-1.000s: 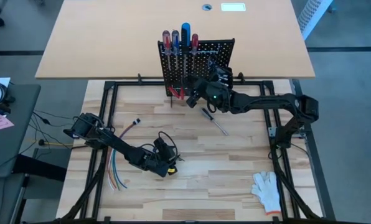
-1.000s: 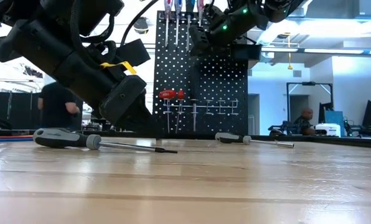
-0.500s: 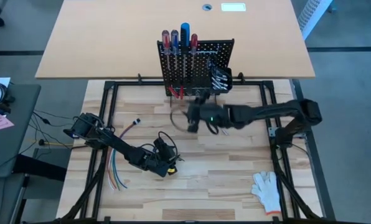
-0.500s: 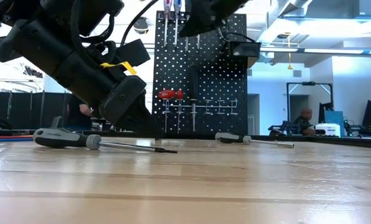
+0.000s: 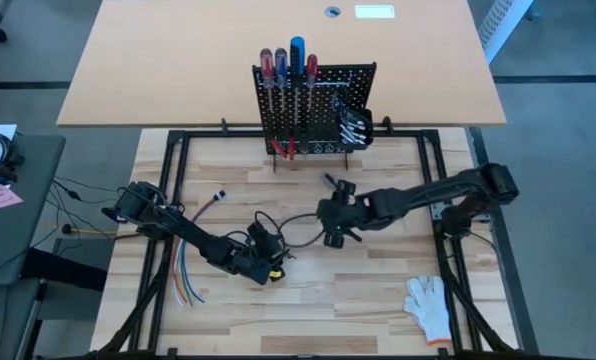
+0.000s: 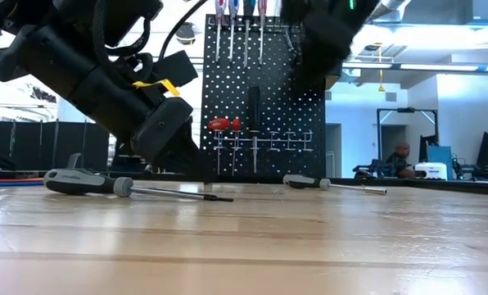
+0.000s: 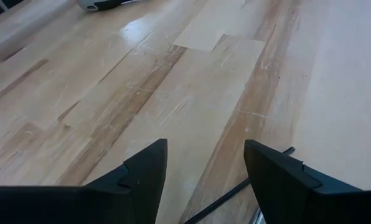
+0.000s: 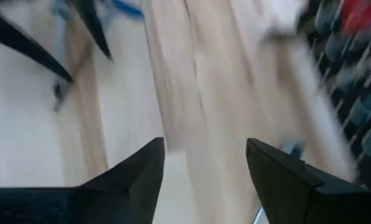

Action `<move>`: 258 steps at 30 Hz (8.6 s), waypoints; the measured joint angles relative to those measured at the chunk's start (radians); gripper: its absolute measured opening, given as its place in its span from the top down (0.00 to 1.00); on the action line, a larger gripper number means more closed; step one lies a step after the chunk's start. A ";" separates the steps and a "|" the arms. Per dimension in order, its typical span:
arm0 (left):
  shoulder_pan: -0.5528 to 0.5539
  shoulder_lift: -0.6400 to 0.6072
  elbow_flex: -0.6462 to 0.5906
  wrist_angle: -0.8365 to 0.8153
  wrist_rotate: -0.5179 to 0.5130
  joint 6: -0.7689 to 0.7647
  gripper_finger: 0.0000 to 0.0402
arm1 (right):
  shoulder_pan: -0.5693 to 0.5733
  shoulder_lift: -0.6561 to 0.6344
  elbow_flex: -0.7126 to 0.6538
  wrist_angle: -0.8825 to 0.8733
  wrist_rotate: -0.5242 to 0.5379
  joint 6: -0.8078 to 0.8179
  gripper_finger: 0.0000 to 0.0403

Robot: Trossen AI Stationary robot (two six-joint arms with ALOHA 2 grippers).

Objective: Hang tools onto peg board
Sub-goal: Hang the gray screwdriver on the pegboard

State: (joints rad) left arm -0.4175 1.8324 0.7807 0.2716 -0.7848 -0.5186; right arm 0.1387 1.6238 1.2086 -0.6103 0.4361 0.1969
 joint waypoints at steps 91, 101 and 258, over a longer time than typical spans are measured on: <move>-0.047 0.001 0.093 0.948 0.254 0.743 0.48 | 0.223 0.033 -0.400 1.777 -0.350 -0.383 0.80; -0.054 0.001 0.114 0.923 0.274 0.727 0.58 | 0.221 0.033 -0.399 1.741 -0.347 -0.383 0.80; 0.164 -0.145 0.091 0.531 0.495 0.720 0.61 | 0.246 -0.132 -0.504 1.347 0.048 -0.362 0.71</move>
State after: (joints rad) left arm -0.2539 1.6874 0.8715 0.8031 -0.2901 0.2012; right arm 0.3847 1.4914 0.7048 0.7371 0.4836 -0.1646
